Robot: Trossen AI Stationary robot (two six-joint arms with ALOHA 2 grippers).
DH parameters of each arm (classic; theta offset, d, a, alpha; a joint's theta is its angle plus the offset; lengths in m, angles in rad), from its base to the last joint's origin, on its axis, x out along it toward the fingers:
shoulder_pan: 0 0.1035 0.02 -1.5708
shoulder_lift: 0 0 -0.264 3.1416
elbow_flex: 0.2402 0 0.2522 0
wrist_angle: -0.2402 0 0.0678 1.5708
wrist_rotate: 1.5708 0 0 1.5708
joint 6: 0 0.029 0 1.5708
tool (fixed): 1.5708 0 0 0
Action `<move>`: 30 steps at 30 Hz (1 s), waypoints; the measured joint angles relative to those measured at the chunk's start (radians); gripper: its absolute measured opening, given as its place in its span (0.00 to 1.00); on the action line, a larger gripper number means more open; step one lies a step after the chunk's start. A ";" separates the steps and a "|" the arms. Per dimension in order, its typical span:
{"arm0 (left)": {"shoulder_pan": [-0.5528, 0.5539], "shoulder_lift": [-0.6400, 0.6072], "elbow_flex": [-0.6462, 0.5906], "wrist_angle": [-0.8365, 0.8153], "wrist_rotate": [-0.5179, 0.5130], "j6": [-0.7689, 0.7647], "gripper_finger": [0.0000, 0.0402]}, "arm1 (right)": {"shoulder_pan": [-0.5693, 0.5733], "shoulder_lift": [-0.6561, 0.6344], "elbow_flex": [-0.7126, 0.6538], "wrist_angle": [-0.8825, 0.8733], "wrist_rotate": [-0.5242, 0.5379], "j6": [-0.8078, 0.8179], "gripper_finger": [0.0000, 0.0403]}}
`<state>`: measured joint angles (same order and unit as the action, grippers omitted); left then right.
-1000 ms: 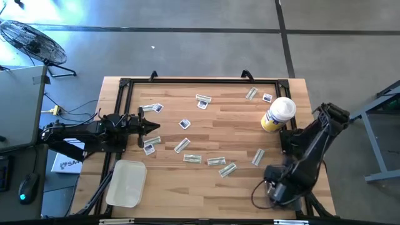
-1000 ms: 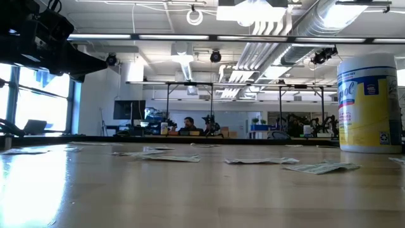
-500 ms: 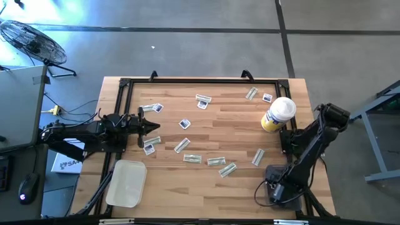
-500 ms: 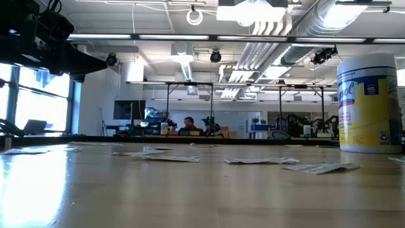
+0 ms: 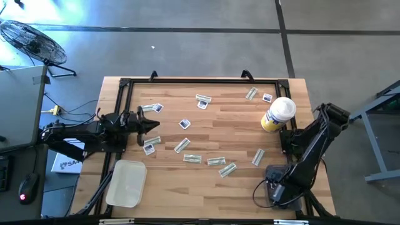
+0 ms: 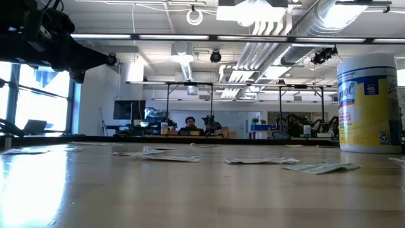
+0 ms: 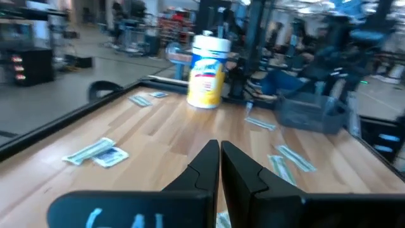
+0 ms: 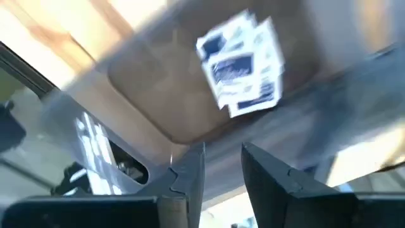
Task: Pick & Place First Aid Supplies
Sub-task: Put the green bandage into the white bin
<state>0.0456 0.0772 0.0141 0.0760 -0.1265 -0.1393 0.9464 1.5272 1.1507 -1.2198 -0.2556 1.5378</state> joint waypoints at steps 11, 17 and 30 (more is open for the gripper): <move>0.000 0.002 0.000 0.155 0.088 -0.123 0.03 | -0.188 -0.001 0.083 -0.107 0.437 -0.219 0.22; 0.000 0.045 0.000 0.298 0.200 -0.147 0.03 | -0.341 -0.001 -0.093 0.077 0.364 -0.377 0.21; -0.060 0.298 0.000 0.629 0.267 -0.175 0.03 | -0.486 -0.001 -0.381 0.395 0.296 -0.585 0.20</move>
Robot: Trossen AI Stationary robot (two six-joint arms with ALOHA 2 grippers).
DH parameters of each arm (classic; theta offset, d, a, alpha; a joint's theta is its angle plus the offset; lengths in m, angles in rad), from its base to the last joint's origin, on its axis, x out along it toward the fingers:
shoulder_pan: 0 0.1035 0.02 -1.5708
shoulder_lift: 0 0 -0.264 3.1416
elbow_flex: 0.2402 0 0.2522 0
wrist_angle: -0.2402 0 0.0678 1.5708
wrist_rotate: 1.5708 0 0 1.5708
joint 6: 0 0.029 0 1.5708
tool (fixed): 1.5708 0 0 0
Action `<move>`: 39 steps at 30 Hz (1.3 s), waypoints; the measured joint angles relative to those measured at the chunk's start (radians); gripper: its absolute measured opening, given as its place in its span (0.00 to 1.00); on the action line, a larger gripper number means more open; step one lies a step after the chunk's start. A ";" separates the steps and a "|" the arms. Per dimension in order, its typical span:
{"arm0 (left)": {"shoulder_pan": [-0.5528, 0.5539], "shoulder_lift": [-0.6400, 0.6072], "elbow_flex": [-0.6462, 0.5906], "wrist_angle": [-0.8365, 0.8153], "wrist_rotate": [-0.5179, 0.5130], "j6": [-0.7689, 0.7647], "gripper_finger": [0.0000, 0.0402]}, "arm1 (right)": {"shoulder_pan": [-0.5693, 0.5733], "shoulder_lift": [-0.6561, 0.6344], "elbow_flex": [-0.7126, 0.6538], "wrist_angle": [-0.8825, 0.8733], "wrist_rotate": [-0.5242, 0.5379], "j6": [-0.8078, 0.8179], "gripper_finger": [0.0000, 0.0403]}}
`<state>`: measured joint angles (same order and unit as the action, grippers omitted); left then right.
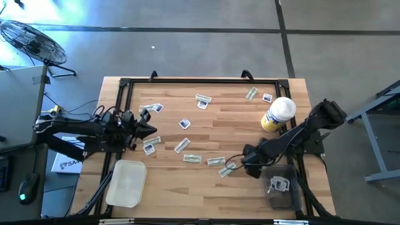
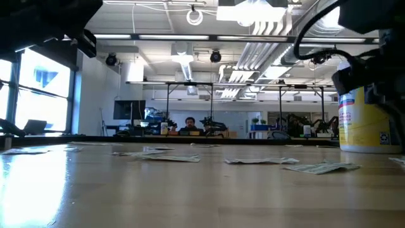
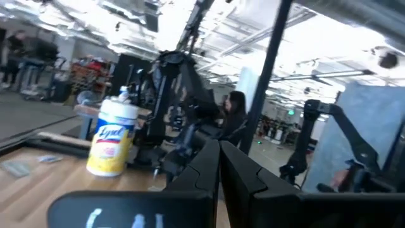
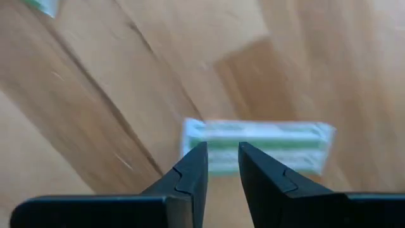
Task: Pick & Place First Aid Supplies
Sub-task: Put the green bandage into the white bin
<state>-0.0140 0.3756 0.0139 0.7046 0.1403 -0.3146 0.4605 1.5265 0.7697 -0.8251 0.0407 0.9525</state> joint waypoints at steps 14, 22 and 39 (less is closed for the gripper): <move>-0.112 0.205 0.015 0.183 -0.060 0.108 0.03 | -0.057 0.093 0.026 0.186 -0.059 -0.099 0.20; -0.232 0.370 0.066 0.268 -0.070 0.191 0.03 | -0.039 0.218 0.127 0.352 -0.011 -0.151 0.20; -0.322 0.811 0.271 0.364 -0.090 0.258 0.03 | -0.040 0.439 0.382 0.516 0.065 -0.355 0.20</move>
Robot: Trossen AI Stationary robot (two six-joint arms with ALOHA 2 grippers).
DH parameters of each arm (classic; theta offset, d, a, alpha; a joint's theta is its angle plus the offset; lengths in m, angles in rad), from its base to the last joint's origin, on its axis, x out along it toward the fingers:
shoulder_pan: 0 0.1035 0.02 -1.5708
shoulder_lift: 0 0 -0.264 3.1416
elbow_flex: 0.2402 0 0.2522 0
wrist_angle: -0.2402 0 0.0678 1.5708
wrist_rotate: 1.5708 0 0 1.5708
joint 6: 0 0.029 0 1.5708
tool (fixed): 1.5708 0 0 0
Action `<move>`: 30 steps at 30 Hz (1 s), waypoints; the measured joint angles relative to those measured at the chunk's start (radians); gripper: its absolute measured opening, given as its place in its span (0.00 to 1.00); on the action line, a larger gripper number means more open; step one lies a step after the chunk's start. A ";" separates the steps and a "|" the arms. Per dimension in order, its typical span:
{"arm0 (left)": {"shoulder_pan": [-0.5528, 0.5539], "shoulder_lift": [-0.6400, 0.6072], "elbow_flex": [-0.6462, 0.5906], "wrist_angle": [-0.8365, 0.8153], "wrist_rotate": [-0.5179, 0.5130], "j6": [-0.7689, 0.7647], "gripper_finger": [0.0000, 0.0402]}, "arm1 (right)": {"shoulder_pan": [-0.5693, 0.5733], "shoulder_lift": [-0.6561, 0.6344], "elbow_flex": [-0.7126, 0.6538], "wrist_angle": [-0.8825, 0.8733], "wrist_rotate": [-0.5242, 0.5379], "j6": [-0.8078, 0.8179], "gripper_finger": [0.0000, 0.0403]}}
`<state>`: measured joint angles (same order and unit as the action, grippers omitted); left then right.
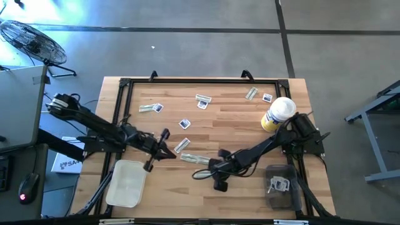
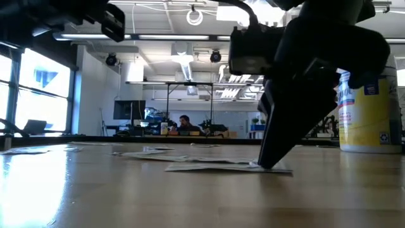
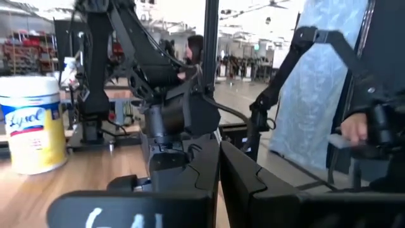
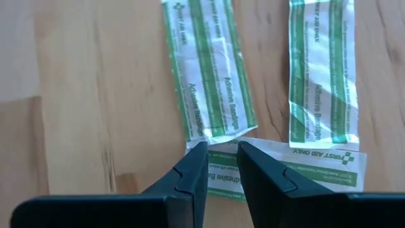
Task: Pick & Place First Aid Supplies
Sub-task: Put the green bandage into the white bin
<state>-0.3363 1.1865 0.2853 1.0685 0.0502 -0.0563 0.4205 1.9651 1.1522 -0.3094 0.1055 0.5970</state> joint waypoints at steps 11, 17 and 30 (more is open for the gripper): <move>0.002 0.343 0.292 -0.161 0.001 -0.050 0.03 | 0.155 -0.152 0.071 -0.311 0.168 0.016 0.20; 0.002 0.529 0.539 -0.384 -0.014 -0.018 0.03 | 0.268 -0.278 0.015 -0.372 0.320 0.183 0.20; 0.002 0.795 0.850 -0.667 -0.042 -0.058 0.03 | 0.432 -0.509 -0.215 -0.309 0.568 0.394 0.20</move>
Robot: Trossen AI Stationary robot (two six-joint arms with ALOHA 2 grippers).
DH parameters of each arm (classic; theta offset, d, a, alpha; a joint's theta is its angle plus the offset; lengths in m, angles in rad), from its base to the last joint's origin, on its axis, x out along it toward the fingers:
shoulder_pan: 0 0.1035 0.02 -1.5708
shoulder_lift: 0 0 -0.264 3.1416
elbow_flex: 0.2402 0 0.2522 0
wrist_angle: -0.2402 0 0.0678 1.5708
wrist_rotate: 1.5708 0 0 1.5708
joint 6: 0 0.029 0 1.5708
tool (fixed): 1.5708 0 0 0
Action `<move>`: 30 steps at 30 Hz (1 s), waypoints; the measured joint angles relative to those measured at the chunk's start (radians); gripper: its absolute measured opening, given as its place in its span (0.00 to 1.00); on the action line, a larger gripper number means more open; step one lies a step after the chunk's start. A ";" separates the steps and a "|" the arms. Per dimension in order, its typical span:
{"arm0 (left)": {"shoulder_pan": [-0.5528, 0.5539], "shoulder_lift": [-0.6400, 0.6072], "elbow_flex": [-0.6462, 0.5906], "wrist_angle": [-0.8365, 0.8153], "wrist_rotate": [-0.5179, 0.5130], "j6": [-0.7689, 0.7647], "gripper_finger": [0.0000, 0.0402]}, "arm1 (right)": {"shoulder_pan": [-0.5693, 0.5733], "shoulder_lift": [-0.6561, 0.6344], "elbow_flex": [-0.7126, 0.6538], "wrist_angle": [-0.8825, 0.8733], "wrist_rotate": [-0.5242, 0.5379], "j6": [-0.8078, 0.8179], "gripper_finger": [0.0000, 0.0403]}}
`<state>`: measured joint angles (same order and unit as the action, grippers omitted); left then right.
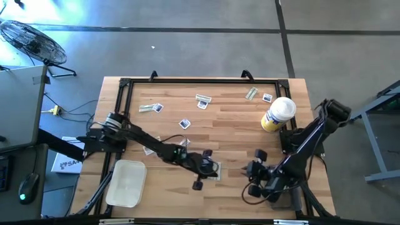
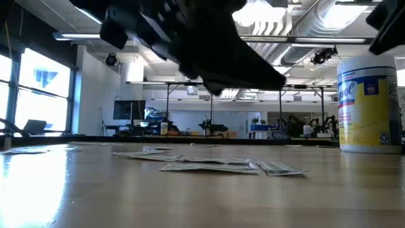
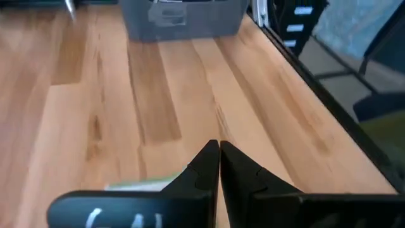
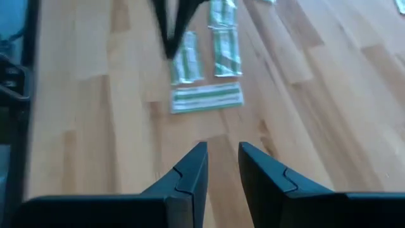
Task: Pick & Place First Aid Supplies
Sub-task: Put the green bandage into the white bin
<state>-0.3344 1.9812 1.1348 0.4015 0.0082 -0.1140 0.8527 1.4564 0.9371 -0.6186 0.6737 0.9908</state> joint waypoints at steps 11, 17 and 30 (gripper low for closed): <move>-0.033 0.086 0.136 -0.080 -0.051 -0.047 0.26 | -0.022 -0.035 -0.114 0.126 0.009 -0.029 0.20; -0.074 0.094 0.150 -0.095 -0.142 0.010 0.41 | -0.037 -0.036 -0.116 0.136 0.019 -0.099 0.20; -0.072 0.201 0.150 -0.046 -0.183 -0.021 0.38 | -0.061 -0.036 -0.116 0.178 0.016 -0.162 0.20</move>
<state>-0.4068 2.1824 1.2846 0.3559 -0.1751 -0.1349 0.7914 1.4200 0.8215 -0.4403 0.6895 0.8291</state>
